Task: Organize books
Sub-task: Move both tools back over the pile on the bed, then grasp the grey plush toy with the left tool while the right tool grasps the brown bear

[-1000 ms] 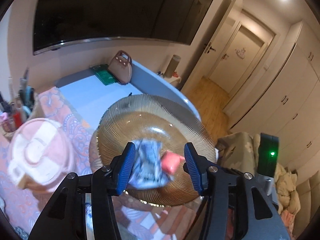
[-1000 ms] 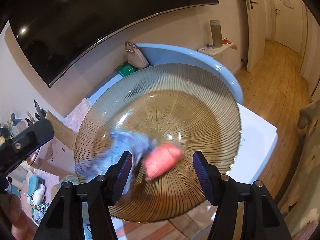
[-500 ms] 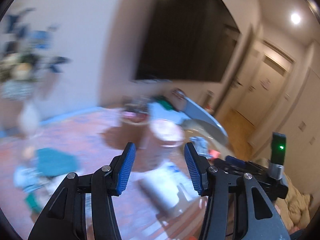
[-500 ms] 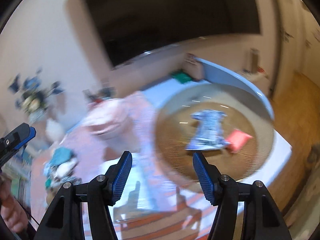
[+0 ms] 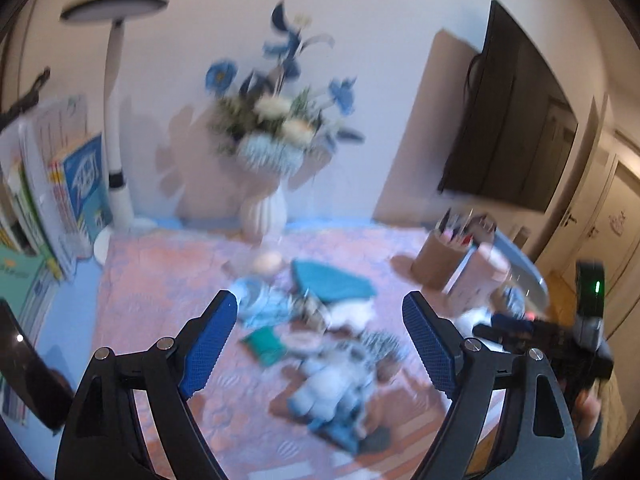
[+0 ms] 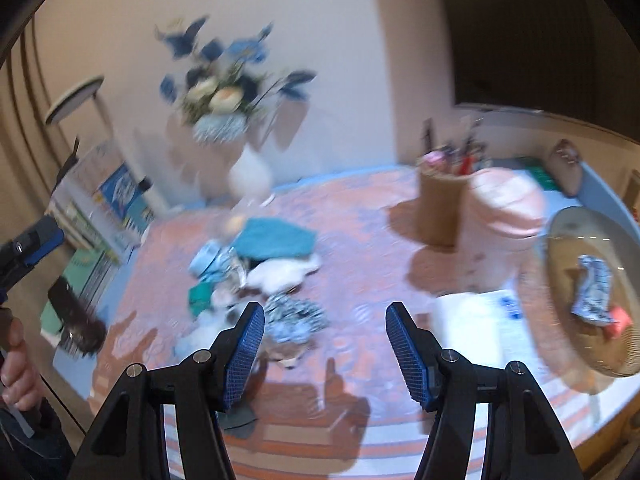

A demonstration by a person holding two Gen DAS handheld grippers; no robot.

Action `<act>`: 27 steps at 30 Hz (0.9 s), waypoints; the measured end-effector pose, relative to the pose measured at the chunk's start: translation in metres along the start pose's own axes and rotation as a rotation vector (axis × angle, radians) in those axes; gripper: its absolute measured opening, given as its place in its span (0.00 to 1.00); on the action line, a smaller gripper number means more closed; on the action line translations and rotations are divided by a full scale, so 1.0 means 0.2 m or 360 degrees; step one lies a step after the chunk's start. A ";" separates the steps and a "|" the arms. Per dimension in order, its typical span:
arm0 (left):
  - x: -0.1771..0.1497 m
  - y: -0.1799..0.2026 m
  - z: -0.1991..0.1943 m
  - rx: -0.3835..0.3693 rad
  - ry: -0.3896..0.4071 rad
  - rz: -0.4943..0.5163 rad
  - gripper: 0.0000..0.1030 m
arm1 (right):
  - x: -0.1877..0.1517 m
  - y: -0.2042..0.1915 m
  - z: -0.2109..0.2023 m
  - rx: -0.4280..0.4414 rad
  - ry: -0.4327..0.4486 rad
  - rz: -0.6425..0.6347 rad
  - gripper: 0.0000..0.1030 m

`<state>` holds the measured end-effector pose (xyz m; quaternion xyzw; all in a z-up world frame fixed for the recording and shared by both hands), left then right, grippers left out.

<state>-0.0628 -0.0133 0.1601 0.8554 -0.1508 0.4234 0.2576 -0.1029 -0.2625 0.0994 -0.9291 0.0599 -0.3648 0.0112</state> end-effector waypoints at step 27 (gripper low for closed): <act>-0.48 0.01 0.73 -0.0298 -0.0678 0.0199 0.81 | -0.18 -0.17 0.70 0.0162 -0.0577 0.0113 0.60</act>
Point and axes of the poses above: each gripper's, at about its wrist camera, not at the fingertips, and z roughly the way its jaws point, y to its right, x to its top, the point moved 3 cm from there along z, roughly the way its jaws point, and after that the axes turned 10 degrees about -x, right-handed, at the moved point
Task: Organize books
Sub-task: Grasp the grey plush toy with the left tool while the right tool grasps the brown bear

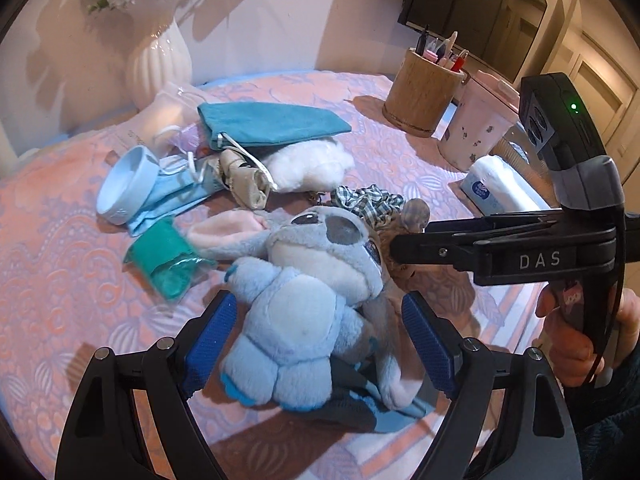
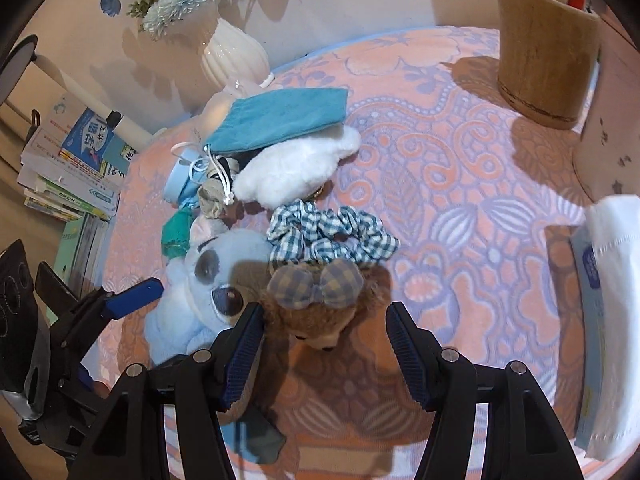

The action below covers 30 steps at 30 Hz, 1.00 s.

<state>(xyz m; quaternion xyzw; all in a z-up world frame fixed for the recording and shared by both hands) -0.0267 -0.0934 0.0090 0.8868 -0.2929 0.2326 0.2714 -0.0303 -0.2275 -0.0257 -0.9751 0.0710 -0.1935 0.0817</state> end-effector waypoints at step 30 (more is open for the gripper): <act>-0.14 -0.21 -0.45 0.0123 0.0391 -0.0361 0.36 | -0.01 0.03 -0.28 -0.0185 0.0305 -0.0148 0.39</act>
Point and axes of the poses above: each gripper's, at about its wrist camera, not at the fingertips, and z roughly the way its jaws point, y to its right, x to its top, the point moved 3 cm from there along z, roughly the way its jaws point, and after that the axes turned 10 degrees about -x, right-handed, at the moved point
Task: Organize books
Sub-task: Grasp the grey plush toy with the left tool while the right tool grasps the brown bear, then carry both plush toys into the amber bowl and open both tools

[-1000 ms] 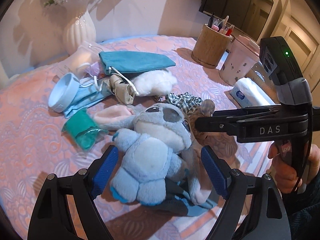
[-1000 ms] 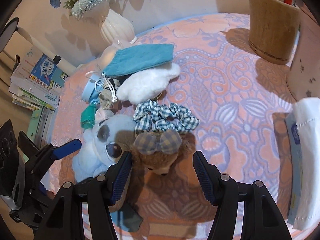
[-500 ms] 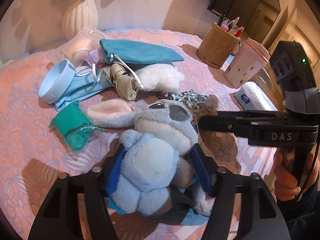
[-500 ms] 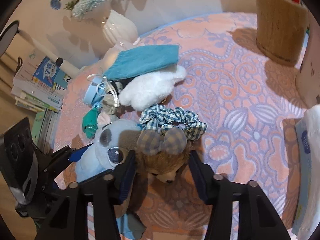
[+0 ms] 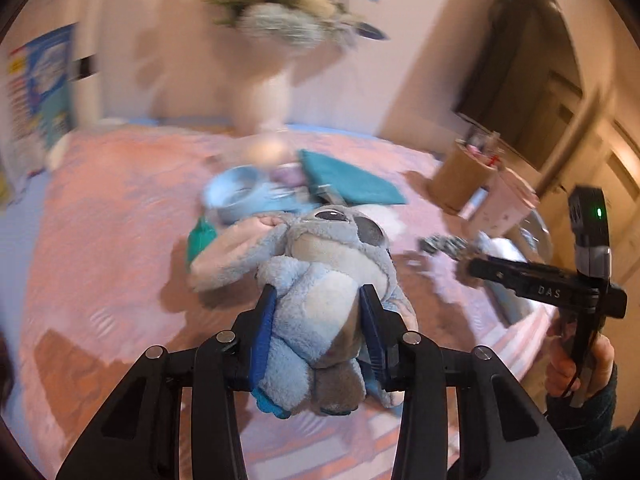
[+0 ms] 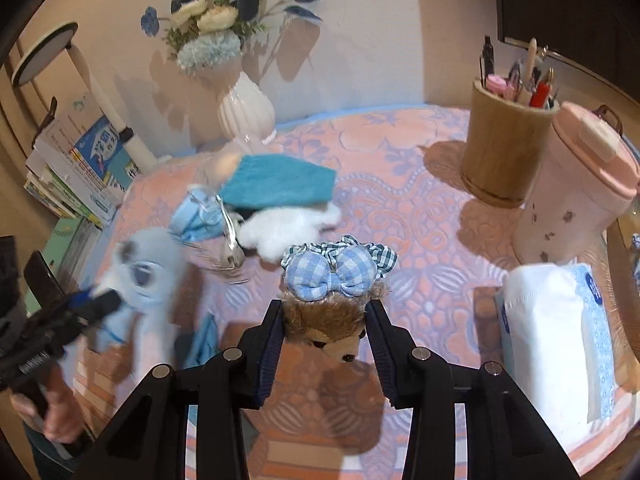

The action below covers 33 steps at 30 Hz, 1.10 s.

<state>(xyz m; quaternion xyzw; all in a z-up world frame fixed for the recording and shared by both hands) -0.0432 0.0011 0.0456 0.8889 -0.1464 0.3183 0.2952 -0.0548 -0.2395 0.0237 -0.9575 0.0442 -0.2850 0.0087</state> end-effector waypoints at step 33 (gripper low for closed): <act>-0.12 0.05 0.08 0.0104 -0.0013 -0.0038 0.36 | -0.09 -0.03 0.19 -0.0104 -0.0059 -0.0018 0.42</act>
Point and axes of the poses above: each gripper's, at about its wrist camera, not at the fingertips, and z roughly the way its jaws point, y to its right, x to its top, the point moved 3 cm from there along z, roughly the way its jaws point, and after that the axes turned 10 degrees about -x, right-handed, at the moved point
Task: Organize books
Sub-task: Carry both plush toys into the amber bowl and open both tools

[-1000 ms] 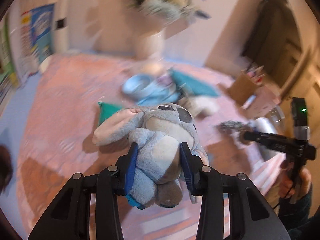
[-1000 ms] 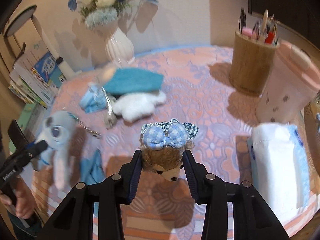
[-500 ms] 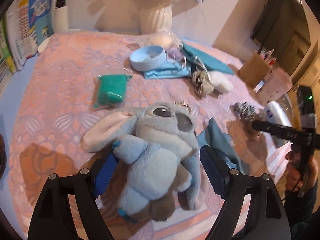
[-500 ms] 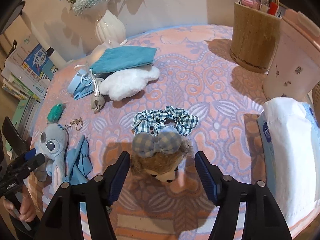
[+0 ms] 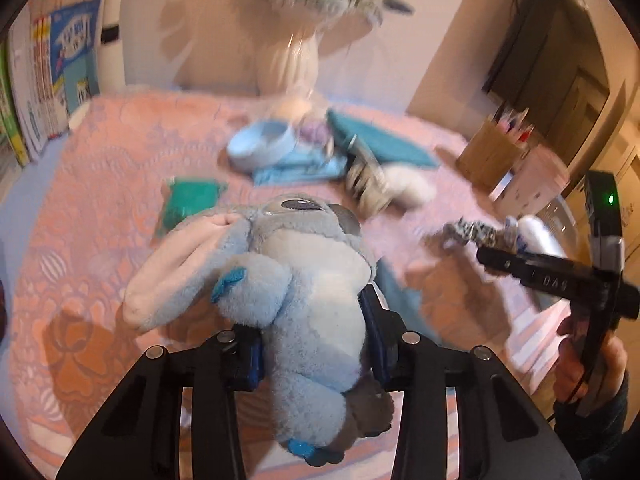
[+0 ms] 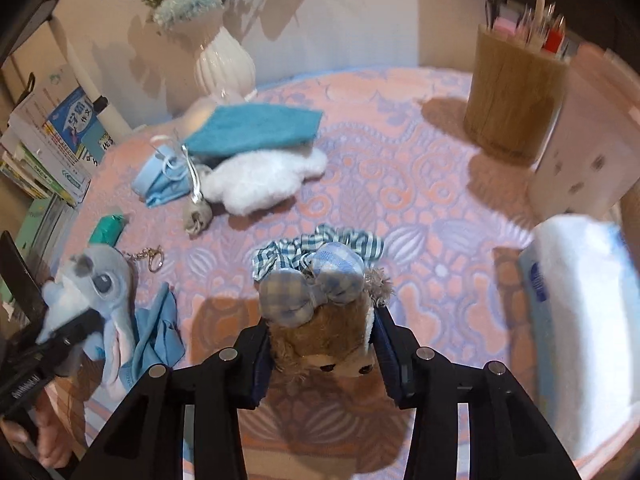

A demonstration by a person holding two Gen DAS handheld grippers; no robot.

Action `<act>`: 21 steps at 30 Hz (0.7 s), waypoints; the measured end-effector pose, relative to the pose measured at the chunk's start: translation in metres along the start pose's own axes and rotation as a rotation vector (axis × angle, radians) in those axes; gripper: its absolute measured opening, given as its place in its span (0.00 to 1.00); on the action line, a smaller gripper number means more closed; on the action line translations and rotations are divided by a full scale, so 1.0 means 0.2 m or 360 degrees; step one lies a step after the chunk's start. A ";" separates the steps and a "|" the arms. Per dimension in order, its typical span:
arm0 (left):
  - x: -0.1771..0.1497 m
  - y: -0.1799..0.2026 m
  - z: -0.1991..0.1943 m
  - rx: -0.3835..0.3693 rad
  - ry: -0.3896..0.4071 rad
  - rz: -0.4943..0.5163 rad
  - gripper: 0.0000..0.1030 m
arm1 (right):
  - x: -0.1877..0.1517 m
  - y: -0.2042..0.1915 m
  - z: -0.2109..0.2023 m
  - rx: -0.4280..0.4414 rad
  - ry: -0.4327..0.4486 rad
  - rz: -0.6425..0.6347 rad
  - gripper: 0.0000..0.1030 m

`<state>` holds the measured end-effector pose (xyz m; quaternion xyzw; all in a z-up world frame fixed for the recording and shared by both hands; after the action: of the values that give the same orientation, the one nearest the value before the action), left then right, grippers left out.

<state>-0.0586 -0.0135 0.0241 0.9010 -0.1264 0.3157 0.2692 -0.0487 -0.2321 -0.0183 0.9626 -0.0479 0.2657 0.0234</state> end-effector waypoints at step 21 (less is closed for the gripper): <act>0.50 1.05 0.00 -0.0429 0.0244 0.0472 0.36 | 0.11 0.66 -0.78 -0.0130 0.0552 0.0300 0.42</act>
<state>-0.0653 -0.1929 0.1727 0.8017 -0.2778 0.3997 0.3468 -0.1232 -0.3532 0.1286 0.8919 -0.1437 0.4264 0.0452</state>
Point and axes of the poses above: each gripper's, at about its wrist camera, not at the fingertips, and z roughly the way its jaws point, y to its right, x to its top, the point moved 3 cm from there along z, roughly the way its jaws point, and after that the axes turned 10 degrees about -x, right-handed, at the moved point
